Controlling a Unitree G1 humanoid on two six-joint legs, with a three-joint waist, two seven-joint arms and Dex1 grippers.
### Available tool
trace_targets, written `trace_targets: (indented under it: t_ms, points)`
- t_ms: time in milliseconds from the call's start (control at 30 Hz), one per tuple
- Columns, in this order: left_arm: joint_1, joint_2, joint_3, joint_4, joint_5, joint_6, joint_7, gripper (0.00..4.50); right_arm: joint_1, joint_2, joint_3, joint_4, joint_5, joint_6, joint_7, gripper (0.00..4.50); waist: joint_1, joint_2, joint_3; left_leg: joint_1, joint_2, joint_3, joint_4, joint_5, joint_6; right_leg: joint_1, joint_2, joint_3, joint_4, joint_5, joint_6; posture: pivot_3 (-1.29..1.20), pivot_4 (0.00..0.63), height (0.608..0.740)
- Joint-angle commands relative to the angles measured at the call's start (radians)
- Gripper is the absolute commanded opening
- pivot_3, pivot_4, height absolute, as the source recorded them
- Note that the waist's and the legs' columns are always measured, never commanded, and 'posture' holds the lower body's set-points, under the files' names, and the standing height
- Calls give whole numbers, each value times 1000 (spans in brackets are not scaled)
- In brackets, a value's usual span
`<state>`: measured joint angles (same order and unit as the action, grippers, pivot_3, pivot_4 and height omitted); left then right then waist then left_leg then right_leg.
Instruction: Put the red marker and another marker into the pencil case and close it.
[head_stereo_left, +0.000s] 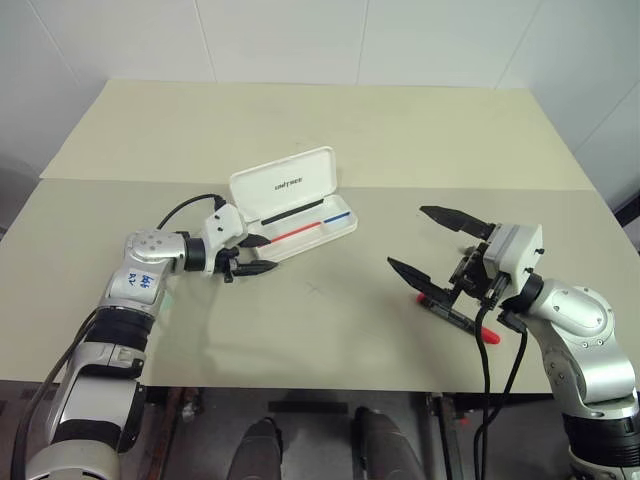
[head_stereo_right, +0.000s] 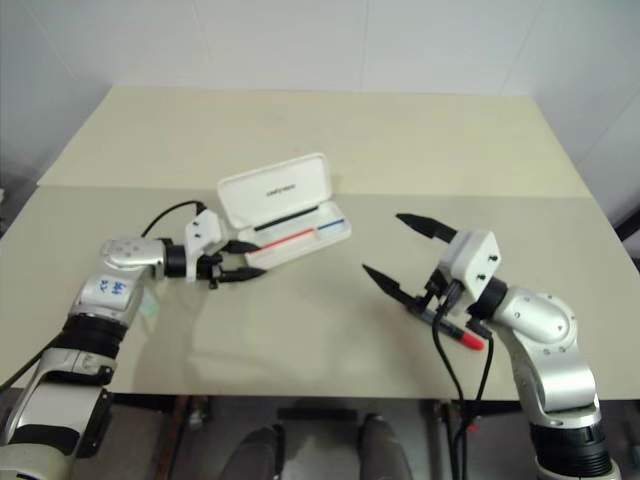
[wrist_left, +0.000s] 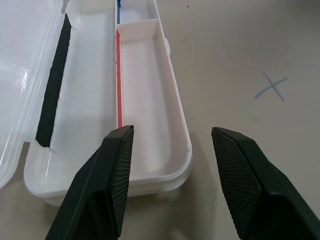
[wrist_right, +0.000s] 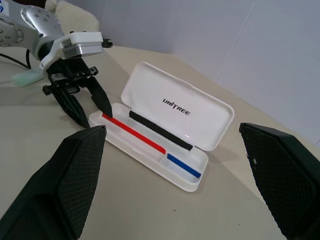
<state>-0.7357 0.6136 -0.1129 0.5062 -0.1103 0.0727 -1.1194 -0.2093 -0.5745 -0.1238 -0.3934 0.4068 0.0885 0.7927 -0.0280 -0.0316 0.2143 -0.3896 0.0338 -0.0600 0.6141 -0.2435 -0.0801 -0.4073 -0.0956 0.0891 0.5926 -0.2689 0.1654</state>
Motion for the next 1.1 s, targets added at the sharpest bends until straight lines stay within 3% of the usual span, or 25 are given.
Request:
trace_targets:
  t_ms: [33,200,233,333,500,733,1100]
  points:
    - [-31,13,-16,11,18,-21,-39,2529,-14,6,-5,-50,6,-15,-19,4500,0,0,0,0,0,0,0,0,0,0,0,0,0,0,0,0,150,740]
    - [-31,9,-32,14,29,-33,-63,2529,-22,6,-6,-57,8,-11,-31,4500,-1,0,0,0,0,0,0,0,0,0,0,0,0,0,0,0,150,740]
    - [-30,8,-33,14,31,-33,-64,2355,-25,6,-6,-58,8,-9,-33,4500,-1,0,0,0,0,0,0,0,0,0,0,0,0,0,0,0,150,740]
    - [-26,6,-39,12,37,-25,-71,1656,-39,4,-5,-59,11,-3,-37,4500,-1,0,0,0,0,0,0,0,0,0,0,0,1,0,0,0,150,740]
    - [-22,8,-50,2,54,-13,-75,16,-57,2,-4,-66,15,8,-42,4500,-1,0,0,0,0,0,0,0,0,0,0,0,1,0,0,0,150,740]
    - [-27,1,-75,-14,59,-9,-104,16,-79,-2,-4,-62,17,18,-38,4500,0,0,0,0,0,0,0,0,0,0,0,0,1,0,0,0,150,740]
    - [-15,5,-39,-208,-22,56,-156,16,-77,-22,-16,-51,27,35,-15,4500,0,0,0,-1,0,0,0,0,0,-1,0,0,1,0,0,0,150,740]
